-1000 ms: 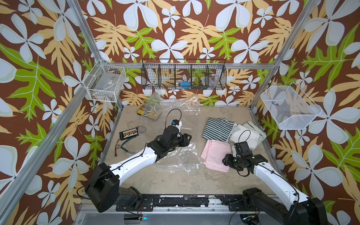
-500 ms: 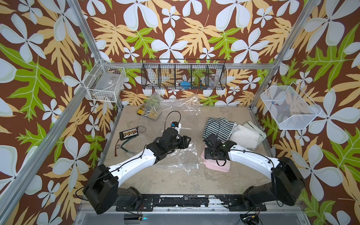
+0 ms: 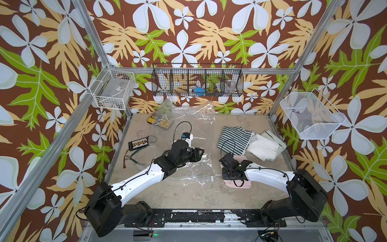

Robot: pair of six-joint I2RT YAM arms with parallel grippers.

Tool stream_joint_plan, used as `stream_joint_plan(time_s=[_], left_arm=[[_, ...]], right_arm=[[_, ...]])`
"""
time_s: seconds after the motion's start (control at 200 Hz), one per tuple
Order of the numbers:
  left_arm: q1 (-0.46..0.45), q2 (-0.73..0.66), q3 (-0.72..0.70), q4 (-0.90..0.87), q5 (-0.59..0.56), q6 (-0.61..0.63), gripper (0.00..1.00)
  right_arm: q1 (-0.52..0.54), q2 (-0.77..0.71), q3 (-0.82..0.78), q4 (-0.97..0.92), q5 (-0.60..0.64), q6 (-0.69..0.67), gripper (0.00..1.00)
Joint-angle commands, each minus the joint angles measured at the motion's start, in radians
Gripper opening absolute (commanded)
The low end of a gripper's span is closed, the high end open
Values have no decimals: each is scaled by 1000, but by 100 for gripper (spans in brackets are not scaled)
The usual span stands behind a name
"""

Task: Place the folded towel into the vacuum bag
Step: Move the towel to the center of the board, then pick up the towel from the center of the board.

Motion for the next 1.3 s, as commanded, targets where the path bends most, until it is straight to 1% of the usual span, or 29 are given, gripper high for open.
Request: stream_joint_plan(time_s=[0.0, 0.025, 0.055, 0.09, 0.13, 0.165, 0.235, 0.3, 0.365, 0.42, 0.455, 0.52, 0.636, 0.776, 0.911, 0.986, 1.086, 1.156, 1.186, 1.291], left_arm=[[-9, 4, 1, 16, 18, 1, 59], [-16, 9, 6, 15, 18, 0, 59], [-28, 15, 14, 14, 15, 3, 59], [-42, 25, 27, 11, 14, 4, 59], [-65, 36, 41, 5, 9, 7, 59], [-87, 45, 54, -1, 2, 7, 59], [-132, 63, 71, -8, -15, 5, 59], [-172, 86, 83, -1, -30, -12, 59], [-225, 127, 104, 12, -33, -27, 59], [-277, 173, 131, 15, -40, -37, 59], [-309, 204, 151, 11, -40, -38, 59], [-359, 258, 165, 19, -58, -40, 59], [-377, 373, 224, 11, -14, -49, 58], [-379, 475, 284, 13, -2, -30, 56], [-379, 556, 333, 24, 12, -27, 54], [-379, 599, 354, 31, 34, -29, 53], [-378, 644, 372, 29, 37, -23, 51], [-379, 672, 386, 30, 31, -21, 50], [-378, 686, 392, 33, 30, -23, 49], [-379, 736, 400, 39, 41, -29, 47]], right_arm=[[17, -62, -32, -89, -123, -31, 19], [16, -78, -32, -95, -130, -31, 26], [15, -99, -22, -106, -136, -34, 41], [8, -128, 3, -128, -138, -36, 52], [-16, -167, 34, -148, -152, -40, 61], [-54, -213, 52, -157, -173, -40, 66], [-159, -305, 51, -158, -197, -41, 70], [-287, -371, 15, -157, -174, -53, 74], [-420, -404, -23, -164, -168, -81, 76], [-493, -415, -49, -151, -154, -102, 79], [-515, -409, -53, -154, -137, -111, 81], [-517, -389, -38, -168, -91, -110, 84], [-523, -360, -67, -133, -77, -73, 88], [-524, -328, -154, -59, -124, -19, 88], [-524, -316, -213, -7, -125, -24, 87], [-523, -316, -228, 14, -142, -26, 85], [-523, -312, -239, 32, -150, -31, 81], [-523, -308, -240, 41, -155, -36, 74], [-524, -310, -235, 42, -154, -40, 68], [-519, -344, -202, 25, -154, -60, 42]])
